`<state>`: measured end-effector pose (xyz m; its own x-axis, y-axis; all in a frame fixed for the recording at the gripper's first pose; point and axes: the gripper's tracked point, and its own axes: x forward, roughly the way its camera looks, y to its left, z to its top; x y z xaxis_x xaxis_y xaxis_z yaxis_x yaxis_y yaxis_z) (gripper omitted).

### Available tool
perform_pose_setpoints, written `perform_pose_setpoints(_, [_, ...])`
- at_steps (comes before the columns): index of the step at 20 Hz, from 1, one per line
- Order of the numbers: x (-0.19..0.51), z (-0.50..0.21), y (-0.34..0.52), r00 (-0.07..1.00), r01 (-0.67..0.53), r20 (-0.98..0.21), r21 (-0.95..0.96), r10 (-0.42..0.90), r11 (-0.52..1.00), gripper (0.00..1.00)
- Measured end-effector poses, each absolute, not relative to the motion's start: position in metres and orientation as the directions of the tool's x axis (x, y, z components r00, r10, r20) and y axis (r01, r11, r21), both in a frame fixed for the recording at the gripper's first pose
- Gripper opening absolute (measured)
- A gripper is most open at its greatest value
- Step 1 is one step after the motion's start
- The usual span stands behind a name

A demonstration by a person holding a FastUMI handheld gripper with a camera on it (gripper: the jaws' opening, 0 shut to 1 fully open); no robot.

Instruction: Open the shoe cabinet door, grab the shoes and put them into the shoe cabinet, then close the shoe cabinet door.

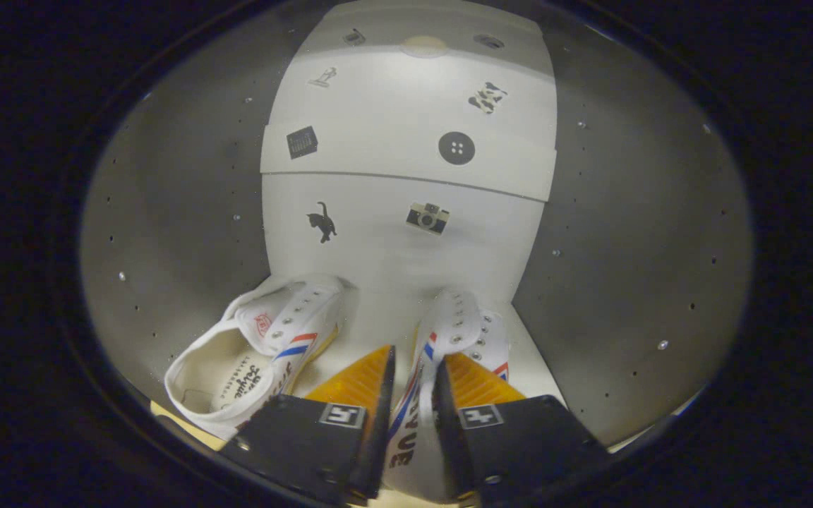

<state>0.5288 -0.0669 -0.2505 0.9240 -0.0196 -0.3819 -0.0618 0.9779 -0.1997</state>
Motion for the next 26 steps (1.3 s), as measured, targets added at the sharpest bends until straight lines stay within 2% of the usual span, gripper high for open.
perform_pose_setpoints(3, [0.517,-0.234,-0.069,0.948,-0.015,-0.310,-0.269,-0.072,0.963,0.52])
perform_pose_setpoints(5, [0.502,-0.216,-0.060,0.962,-0.018,-0.267,-0.258,-0.054,0.966,0.57])
perform_pose_setpoints(8, [0.472,-0.192,-0.049,0.971,-0.041,-0.237,-0.247,-0.020,0.968,0.94])
perform_pose_setpoints(15, [0.364,-0.129,-0.019,0.986,-0.099,-0.154,-0.211,0.067,0.972,0.96])
perform_pose_setpoints(18, [0.305,-0.107,-0.009,0.986,-0.131,-0.129,-0.185,0.108,0.974,1.00])
perform_pose_setpoints(26, [0.141,-0.066,-0.044,0.989,-0.136,-0.080,-0.099,0.128,0.986,1.00])
